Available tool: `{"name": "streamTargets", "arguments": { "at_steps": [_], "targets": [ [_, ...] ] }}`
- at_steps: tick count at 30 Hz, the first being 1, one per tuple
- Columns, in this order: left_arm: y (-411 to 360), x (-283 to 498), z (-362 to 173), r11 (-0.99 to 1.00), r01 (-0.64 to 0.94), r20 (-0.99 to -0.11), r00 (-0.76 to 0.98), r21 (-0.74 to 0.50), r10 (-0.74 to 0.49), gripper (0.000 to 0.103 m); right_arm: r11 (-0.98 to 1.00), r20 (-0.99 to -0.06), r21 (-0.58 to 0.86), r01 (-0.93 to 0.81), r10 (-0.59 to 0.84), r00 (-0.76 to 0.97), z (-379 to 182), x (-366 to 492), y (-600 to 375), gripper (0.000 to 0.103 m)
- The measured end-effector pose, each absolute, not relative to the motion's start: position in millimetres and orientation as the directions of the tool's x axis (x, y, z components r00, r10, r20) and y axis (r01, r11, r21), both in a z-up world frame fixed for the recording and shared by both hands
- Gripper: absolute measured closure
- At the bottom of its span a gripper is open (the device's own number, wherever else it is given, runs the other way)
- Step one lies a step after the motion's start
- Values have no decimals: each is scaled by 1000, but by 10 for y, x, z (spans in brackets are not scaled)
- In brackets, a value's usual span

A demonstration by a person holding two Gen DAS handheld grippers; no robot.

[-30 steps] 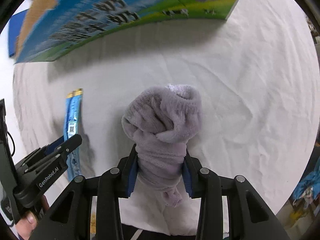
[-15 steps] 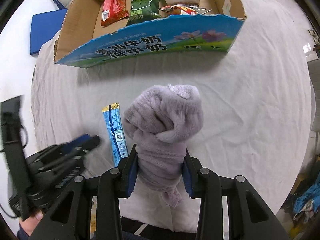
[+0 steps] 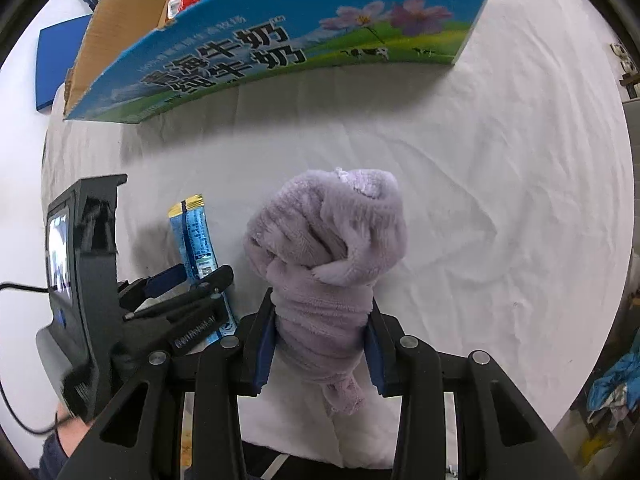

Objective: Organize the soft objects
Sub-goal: 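Carry the stick pack and sock into the box and open both tools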

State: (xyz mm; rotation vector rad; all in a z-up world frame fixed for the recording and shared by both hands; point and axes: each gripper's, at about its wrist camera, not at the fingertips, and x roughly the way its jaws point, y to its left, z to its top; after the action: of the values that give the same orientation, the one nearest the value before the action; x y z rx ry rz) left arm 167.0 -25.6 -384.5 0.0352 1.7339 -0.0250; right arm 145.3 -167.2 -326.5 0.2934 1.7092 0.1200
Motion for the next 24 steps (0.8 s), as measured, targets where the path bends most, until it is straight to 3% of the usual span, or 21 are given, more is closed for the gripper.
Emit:
{"name": "streamTargets", "arguments": {
  "at_steps": [1,4,15,24],
  "targets": [
    [-309,1649,-3828,999,42,-988,-153,4,10,73,961,-956,246,125,262,-133,-3276,1457,-1656,62],
    [-336,1625,-3789,999,37,-988,-157,-19,-13,78,962,-956,247,114,261,-130,-3276,1461,-1609,62],
    [-198,1456,-3037,994,40,-994,-58,-97,-95,78,955,-951,287,76,294,-99,-3052,1439,-1522,62],
    [-12,1763,-2002,980,50,-975,106,-191,-195,78,934,-934,358,17,358,3,-2372,1567,-1550,63]
  ]
}}
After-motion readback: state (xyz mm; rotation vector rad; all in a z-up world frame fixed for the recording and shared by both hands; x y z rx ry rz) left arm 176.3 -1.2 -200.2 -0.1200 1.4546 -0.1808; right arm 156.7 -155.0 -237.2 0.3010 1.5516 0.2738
